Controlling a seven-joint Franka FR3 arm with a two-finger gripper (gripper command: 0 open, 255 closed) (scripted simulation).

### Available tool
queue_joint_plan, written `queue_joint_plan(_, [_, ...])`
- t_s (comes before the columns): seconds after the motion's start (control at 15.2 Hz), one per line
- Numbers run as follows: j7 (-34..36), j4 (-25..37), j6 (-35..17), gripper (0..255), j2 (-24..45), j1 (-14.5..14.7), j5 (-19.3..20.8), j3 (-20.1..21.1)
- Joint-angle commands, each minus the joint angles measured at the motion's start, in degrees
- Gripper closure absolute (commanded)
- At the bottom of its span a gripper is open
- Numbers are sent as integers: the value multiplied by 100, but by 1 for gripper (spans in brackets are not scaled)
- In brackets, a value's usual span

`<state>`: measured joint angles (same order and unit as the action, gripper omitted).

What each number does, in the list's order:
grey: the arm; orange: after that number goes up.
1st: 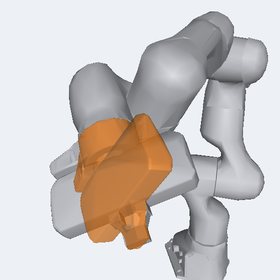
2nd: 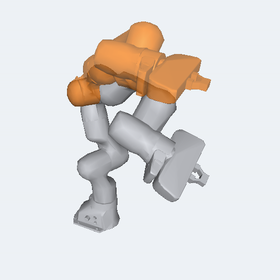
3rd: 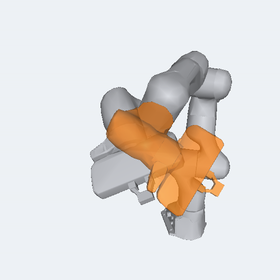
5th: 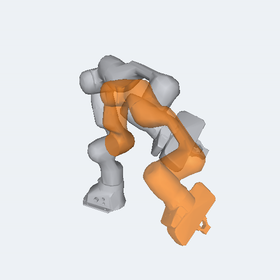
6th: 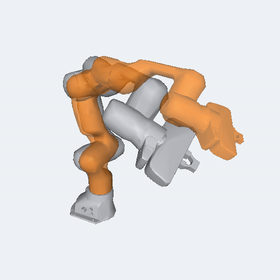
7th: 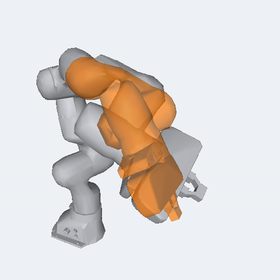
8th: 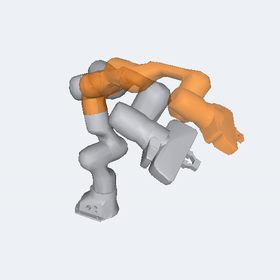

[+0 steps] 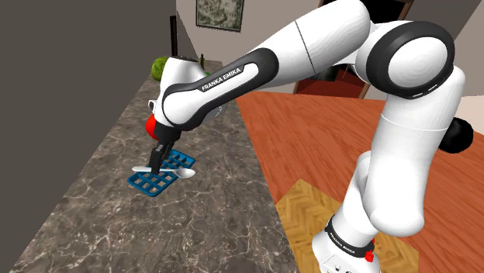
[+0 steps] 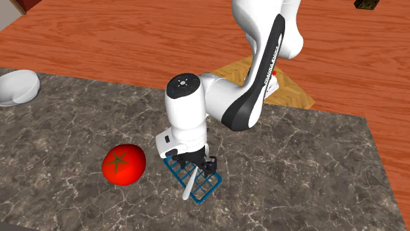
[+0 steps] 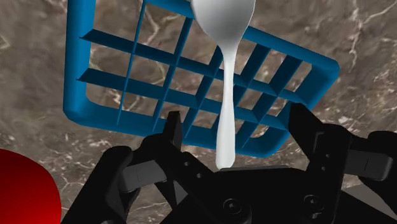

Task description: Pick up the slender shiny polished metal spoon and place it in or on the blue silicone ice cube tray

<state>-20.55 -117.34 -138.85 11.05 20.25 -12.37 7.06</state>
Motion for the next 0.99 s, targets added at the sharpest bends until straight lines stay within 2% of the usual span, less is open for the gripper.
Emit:
queue_joint_plan(0.0, [0,0,0,0,0,0,0,0])
queue_joint_plan(0.13, [0,0,0,0,0,0,0,0])
queue_joint_plan(0.4, [6,106,608,0,-492,-71,14,-45])
queue_joint_plan(0.92, [6,106,608,0,-492,-71,14,-46])
